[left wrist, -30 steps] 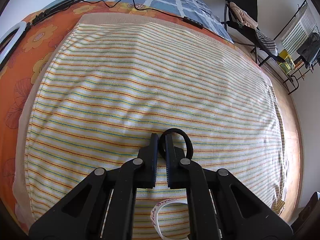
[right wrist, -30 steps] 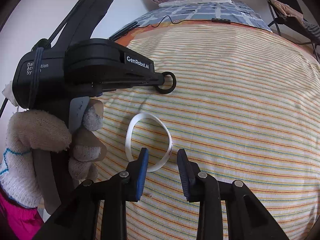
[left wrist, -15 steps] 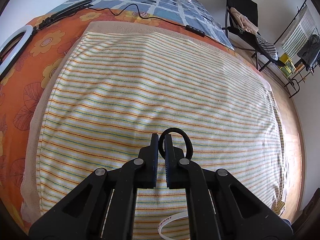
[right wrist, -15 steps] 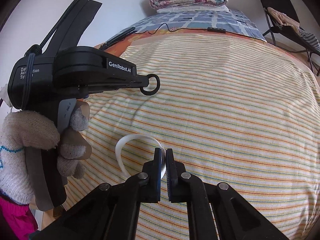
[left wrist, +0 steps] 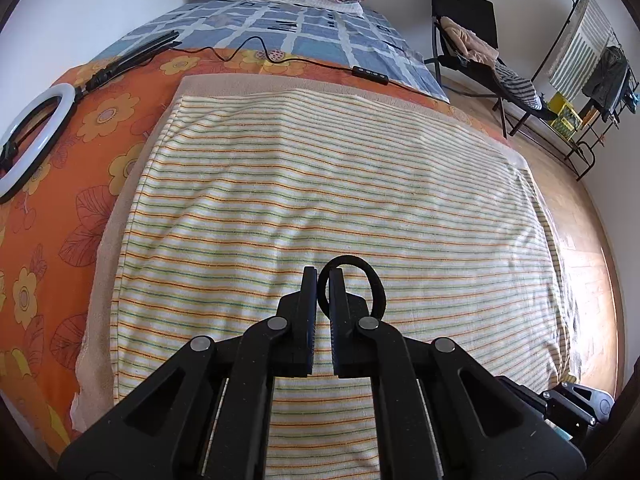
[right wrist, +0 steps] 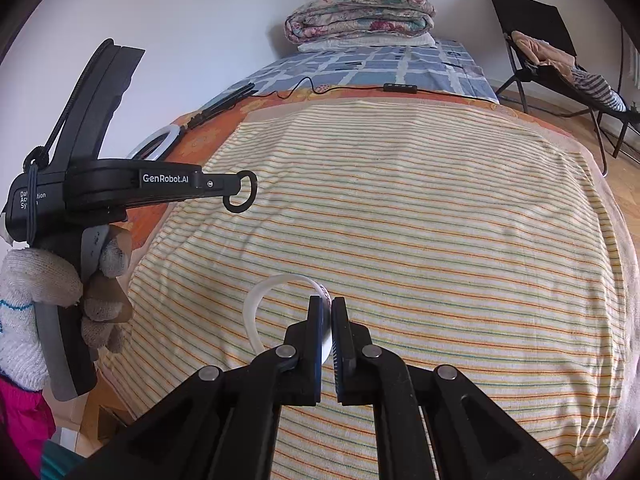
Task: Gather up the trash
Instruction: 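Carry the hair tie with the left tool while the right carries the wristband to the basket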
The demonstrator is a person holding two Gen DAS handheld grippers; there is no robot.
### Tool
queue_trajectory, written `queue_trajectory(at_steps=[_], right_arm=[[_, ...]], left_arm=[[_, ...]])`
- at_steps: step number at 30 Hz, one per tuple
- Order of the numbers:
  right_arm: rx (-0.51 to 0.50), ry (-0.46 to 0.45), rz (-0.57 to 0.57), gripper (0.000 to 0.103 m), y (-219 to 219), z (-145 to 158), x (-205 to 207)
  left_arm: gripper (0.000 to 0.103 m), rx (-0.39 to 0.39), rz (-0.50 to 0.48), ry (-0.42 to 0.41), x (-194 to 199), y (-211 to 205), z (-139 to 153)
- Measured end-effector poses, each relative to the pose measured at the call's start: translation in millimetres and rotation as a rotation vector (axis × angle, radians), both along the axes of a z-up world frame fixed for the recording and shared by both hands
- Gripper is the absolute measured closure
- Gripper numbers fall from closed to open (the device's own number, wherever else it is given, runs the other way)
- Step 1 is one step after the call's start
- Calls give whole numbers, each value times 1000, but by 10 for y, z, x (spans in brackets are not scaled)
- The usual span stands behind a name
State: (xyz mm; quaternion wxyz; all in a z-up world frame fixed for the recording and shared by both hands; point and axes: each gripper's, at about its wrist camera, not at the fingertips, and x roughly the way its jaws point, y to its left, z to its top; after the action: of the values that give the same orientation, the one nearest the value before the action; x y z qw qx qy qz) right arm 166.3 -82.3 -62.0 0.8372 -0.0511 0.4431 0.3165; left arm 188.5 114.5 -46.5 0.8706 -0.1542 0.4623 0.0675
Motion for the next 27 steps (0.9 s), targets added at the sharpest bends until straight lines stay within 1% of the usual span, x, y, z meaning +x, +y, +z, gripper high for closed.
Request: queue_trajectory(at_steps=[3, 9, 13, 20, 27], right_arm=[[1, -23, -10, 101, -104, 84, -73], [-4, -84, -10, 101, -306, 281, -331], [0, -102, -12, 101, -414, 357, -481], [10, -105, -24, 101, -628, 397, -754], [-4, -110, -33, 101, -819, 394, -994]], left_arm=[[100, 36, -28, -13, -131, -86, 99], [100, 78, -84, -51, -470, -281, 315], [100, 103, -137, -60, -704, -463, 389], [100, 119, -222, -80, -1122, -819, 496], [100, 110, -273, -97, -1527, -1082, 549]])
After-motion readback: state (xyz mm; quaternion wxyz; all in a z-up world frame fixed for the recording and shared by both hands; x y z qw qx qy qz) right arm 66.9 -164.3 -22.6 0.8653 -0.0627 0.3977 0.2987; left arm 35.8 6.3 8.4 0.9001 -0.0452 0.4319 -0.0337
